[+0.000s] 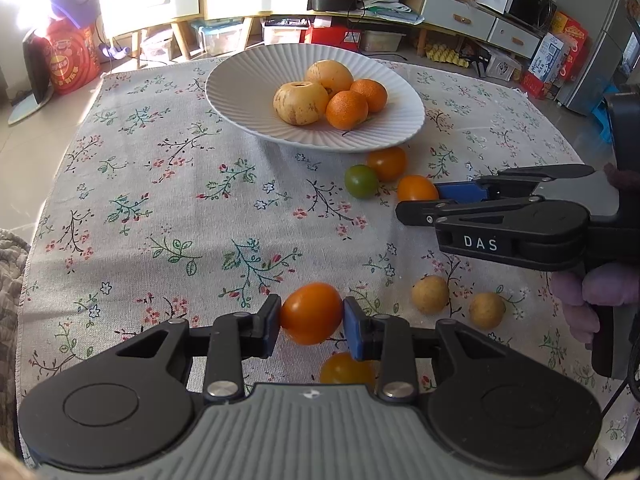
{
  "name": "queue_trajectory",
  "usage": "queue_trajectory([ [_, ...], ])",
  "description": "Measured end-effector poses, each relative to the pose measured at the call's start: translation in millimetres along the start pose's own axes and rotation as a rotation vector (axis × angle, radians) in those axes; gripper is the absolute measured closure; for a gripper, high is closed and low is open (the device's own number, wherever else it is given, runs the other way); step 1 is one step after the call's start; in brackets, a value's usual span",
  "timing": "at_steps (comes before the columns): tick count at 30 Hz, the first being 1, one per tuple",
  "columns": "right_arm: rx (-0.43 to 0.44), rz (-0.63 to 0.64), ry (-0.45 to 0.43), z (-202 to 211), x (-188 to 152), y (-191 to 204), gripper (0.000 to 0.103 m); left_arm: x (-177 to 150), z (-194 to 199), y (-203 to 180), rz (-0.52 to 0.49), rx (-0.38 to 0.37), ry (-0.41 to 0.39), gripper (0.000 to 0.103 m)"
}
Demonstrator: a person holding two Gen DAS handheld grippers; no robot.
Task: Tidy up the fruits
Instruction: 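Carry the held fruits in both tools over the white plate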
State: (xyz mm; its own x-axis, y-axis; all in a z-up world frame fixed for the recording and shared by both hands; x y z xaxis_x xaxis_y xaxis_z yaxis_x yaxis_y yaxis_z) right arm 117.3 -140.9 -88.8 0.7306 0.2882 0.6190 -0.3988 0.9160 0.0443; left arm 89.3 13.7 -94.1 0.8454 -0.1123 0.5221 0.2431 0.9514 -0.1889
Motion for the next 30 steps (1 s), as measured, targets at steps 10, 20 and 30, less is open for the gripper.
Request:
queue_trajectory([
  [10,0.026,0.004,-0.009,7.0,5.9,4.6,0.074,6.7,0.6,-4.1,-0.010,0.005,-0.017,0.070],
  [20,0.043,-0.012,-0.038,17.8,14.0,6.6,0.074,20.0,1.1,-4.2,-0.005,0.011,-0.047,0.070],
  [30,0.057,-0.048,-0.076,27.9,24.5,1.5,0.074,44.1,6.7,-2.0,0.031,0.004,-0.120,0.070],
])
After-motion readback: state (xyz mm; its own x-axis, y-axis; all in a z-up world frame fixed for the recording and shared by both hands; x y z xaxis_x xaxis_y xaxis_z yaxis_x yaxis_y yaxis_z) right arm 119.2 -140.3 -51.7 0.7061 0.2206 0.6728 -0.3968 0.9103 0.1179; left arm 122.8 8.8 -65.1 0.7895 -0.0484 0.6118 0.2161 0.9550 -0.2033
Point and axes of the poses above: each gripper's, at about its wrist camera, not at the fingertips, and z roughly against the way its jaws point, y to its left, x to its top, the point moved 8 cm from there along -z, roughly the way its jaws point, and after that the axes turned 10 degrees about z, right-handed, at the moved point
